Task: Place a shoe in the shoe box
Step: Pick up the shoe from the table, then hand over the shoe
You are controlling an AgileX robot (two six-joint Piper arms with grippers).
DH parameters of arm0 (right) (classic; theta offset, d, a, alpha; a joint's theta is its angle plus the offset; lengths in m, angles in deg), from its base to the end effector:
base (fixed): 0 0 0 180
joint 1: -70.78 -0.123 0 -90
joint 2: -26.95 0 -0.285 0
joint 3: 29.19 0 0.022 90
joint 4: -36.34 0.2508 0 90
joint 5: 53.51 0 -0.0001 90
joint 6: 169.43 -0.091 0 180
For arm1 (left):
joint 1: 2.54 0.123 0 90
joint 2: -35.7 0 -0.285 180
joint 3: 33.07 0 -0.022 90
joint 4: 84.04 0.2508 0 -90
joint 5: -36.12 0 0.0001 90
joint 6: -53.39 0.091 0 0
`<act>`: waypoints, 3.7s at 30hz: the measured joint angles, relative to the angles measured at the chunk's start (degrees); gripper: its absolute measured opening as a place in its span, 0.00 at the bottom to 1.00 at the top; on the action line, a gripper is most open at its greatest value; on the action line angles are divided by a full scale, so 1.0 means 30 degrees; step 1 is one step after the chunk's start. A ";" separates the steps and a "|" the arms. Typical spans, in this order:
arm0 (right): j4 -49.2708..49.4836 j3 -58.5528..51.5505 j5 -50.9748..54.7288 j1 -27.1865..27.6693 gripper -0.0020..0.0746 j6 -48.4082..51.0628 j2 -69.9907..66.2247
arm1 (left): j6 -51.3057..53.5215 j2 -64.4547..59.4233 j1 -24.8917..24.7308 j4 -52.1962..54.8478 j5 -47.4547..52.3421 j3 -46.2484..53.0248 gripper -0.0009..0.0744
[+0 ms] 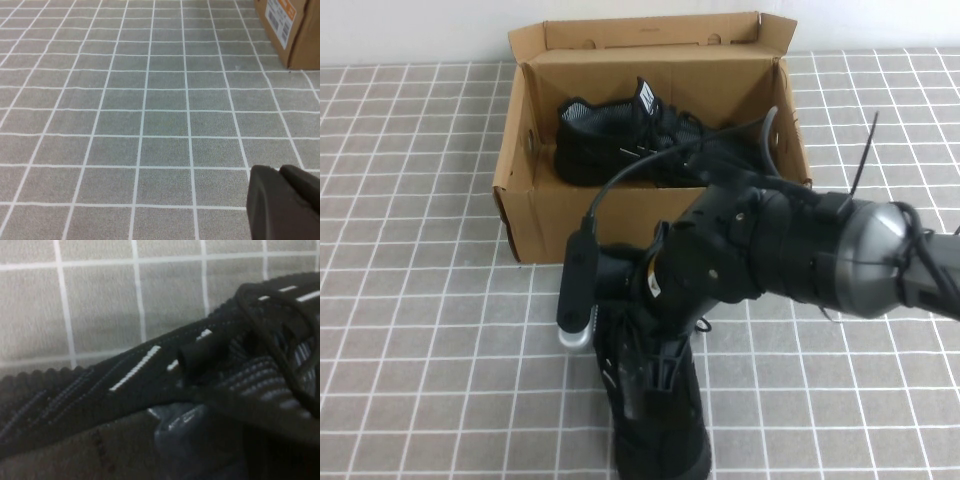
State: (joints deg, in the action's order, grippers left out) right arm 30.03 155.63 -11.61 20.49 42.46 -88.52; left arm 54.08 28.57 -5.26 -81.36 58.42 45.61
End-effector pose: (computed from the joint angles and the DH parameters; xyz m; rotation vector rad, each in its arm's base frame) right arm 0.2652 0.3088 0.2320 -1.8078 1.9437 -0.0191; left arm 0.0522 -0.0009 0.1703 0.0848 1.8846 0.0221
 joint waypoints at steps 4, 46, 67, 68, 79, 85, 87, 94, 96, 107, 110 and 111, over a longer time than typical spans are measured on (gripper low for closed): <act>-0.0189 0.0000 0.1122 0.0000 0.03 0.0000 0.1195 | 0.0000 0.0000 0.0000 0.0000 0.0000 0.0000 0.01; 0.6162 0.0000 0.5406 0.2489 0.03 1.2467 0.9122 | 0.0089 0.0000 0.0000 0.0311 -0.0040 0.0000 0.01; 0.7730 0.3043 0.7425 0.2646 0.03 1.2300 0.7360 | -0.3262 -0.0160 -0.0407 -0.7146 -0.4494 -0.2210 0.01; 0.7760 0.3158 0.7752 0.2646 0.03 1.2511 0.7305 | -0.2914 -0.0397 -0.0576 -0.7146 -0.3683 -0.3024 0.01; 0.8535 0.3415 1.0015 0.2646 0.03 1.6253 0.7219 | 0.3424 -0.7528 -0.4791 -0.7960 0.6092 -1.1548 0.01; 0.8660 0.3415 1.0047 0.2646 0.03 1.7441 0.7219 | 0.7560 -1.2015 -0.6205 -0.8453 1.0413 -1.5382 0.01; 0.8735 0.3415 1.0047 0.2646 0.03 1.7765 0.7219 | 0.9633 -1.3372 -0.6278 -0.9178 1.1981 -1.6443 0.01; 0.8967 0.3415 1.0047 0.2646 0.03 1.8071 0.7219 | 1.6447 -1.7751 -0.6311 -1.0687 1.5341 -1.9751 0.01; 0.8967 0.3415 1.0047 0.2646 0.03 1.8071 0.7219 | 1.7089 -1.9020 -0.6265 -1.0380 1.5818 -2.0772 0.01; 0.8845 0.3415 1.0047 0.2646 0.03 1.8101 0.7219 | 2.2299 -2.3959 -0.3774 -1.1919 1.6227 -2.6015 0.01; 0.8659 0.3415 1.0047 0.2646 0.03 1.8101 0.7219 | 2.2468 -2.4998 -0.3644 -1.2421 1.6189 -2.6548 0.01; 0.8656 0.3415 1.0047 0.2646 0.03 1.8101 0.7219 | 2.2468 -2.5264 -0.3699 -1.2558 1.6189 -2.6574 0.01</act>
State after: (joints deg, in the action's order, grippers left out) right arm 56.00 165.88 18.53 28.43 96.76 -66.86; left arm 121.48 -47.22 -16.36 -119.04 106.98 -34.12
